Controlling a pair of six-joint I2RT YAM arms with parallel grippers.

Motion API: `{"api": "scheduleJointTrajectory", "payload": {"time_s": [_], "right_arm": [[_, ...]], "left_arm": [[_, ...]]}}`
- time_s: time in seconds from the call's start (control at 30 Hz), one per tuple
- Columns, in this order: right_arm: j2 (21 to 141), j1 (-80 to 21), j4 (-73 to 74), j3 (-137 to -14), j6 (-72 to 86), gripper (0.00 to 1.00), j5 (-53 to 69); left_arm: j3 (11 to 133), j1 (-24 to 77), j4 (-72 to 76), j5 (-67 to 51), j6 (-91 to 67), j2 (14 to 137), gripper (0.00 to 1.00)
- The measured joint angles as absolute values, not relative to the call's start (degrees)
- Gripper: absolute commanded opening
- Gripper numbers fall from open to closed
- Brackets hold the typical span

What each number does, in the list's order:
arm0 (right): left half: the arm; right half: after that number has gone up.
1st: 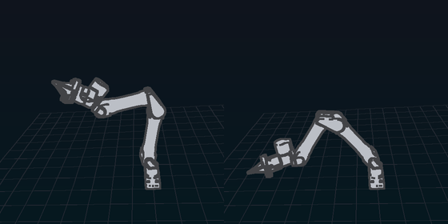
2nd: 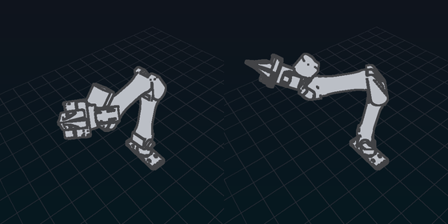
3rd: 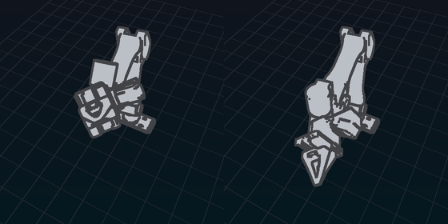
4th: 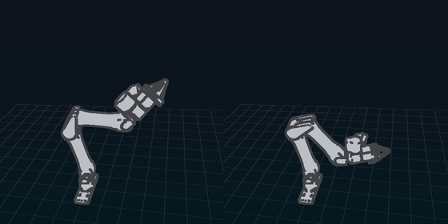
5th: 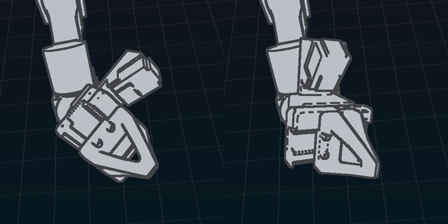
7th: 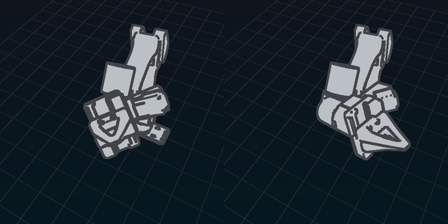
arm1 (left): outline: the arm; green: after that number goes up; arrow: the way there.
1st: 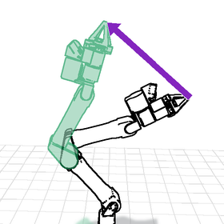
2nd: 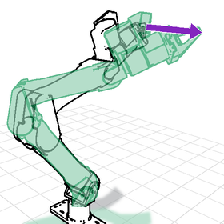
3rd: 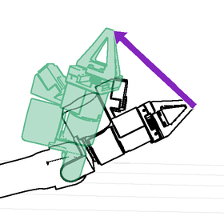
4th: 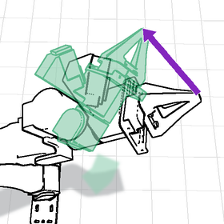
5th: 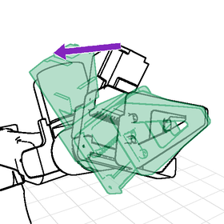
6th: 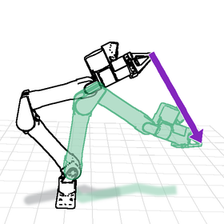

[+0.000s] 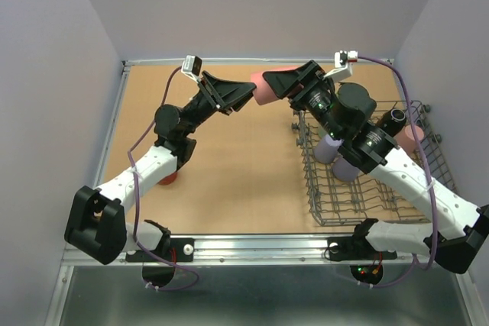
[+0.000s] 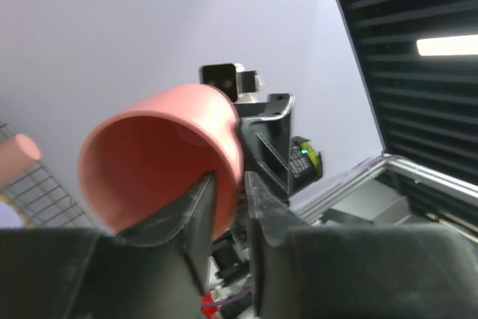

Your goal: Load the cups into the dish rack

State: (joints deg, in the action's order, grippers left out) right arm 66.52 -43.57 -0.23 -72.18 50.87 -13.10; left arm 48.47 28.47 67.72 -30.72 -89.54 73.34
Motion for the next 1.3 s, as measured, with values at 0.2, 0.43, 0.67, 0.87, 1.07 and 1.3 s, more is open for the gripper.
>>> {"api": "scheduleJointTrajectory", "payload": {"time_s": [0.2,0.43,0.67,0.87,1.07,1.3], "right_arm": [[63.0,-43.6,5.6,-72.3,46.0,0.00,-20.8],[61.4,-43.0,22.8,-79.1,36.8,0.00,-36.2],[61.3,-24.9,40.4,-81.4,31.7,0.00,-38.3],[61.9,-5.4,47.6,-79.1,30.3,0.00,-35.7],[60.0,5.4,49.7,-70.9,30.4,0.00,-33.6],[55.7,12.3,51.7,-59.0,33.5,0.00,-32.9]], "left_arm": [[51.7,27.7,51.2,-33.4,-81.6,73.2,0.76],[59.9,26.5,15.4,-29.9,-61.1,69.9,0.79],[61.7,26.0,-6.3,-23.3,-46.7,66.3,0.76],[60.6,24.6,-13.7,-21.9,-42.4,64.7,0.75],[60.6,23.1,-17.4,-21.6,-39.1,63.8,0.74],[60.6,20.3,-20.1,-22.0,-35.7,62.4,0.72]]}}
